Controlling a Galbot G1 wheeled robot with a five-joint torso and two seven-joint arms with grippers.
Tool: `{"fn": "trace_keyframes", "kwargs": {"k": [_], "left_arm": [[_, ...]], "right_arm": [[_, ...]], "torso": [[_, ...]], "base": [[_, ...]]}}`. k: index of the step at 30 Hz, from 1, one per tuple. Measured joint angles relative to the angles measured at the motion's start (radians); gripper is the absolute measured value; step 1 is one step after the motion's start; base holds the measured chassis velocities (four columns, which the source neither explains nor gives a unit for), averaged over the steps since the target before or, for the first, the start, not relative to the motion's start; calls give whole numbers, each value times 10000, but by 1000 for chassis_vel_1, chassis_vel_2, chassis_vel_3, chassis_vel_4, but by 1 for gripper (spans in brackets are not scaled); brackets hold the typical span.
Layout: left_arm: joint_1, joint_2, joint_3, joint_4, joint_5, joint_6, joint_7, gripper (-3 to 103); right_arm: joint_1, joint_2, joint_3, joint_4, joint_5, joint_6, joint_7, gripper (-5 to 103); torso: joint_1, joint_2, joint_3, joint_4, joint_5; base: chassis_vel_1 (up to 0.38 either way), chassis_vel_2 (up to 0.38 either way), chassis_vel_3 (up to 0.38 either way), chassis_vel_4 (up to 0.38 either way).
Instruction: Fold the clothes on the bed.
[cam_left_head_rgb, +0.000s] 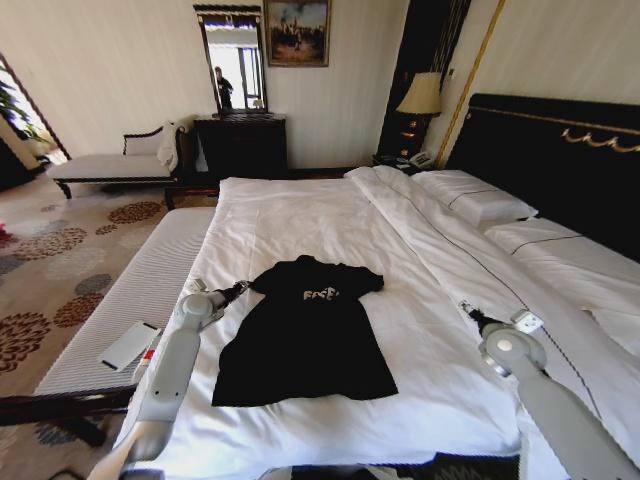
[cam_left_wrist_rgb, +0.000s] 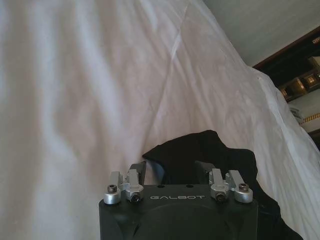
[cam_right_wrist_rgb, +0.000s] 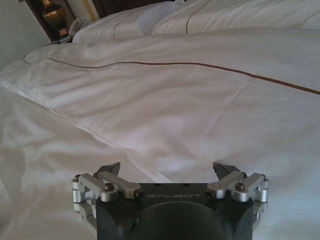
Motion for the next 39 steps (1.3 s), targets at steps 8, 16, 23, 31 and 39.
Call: {"fn": "trace_keyframes", "kwargs": {"k": [8,16,23,31,39], "left_arm": [[-510,-417,199,770,412,-91,273,85],[-777,-662,230,1298,793,-321,636,95],[-794,-642,226,1415,966,-483,1059,68],[-776,-658,229,1367,972,-534,1171,36],[-767,-639,231,1349,987,-545,1200,9]], "right_arm": [[-131,-50,145,7,-1,12,1,100],[-118,-83,152,-127,-10,18,-17,100],[60,-92,14,-256,-12,21,-26,100],[203,-89,-108,-356,-35,24,-27,100],[207,-105,-110,-362,-36,25,-33,100]], "torso": [[1,0,0,-1,-1],[0,-1,0,0,0],[1,0,0,2,-1],[1,0,1,1,-1],[1,0,1,0,-1]], "base": [[0,0,0,0],[0,0,0,0],[0,0,0,0],[0,0,0,0],[0,0,0,0]]}}
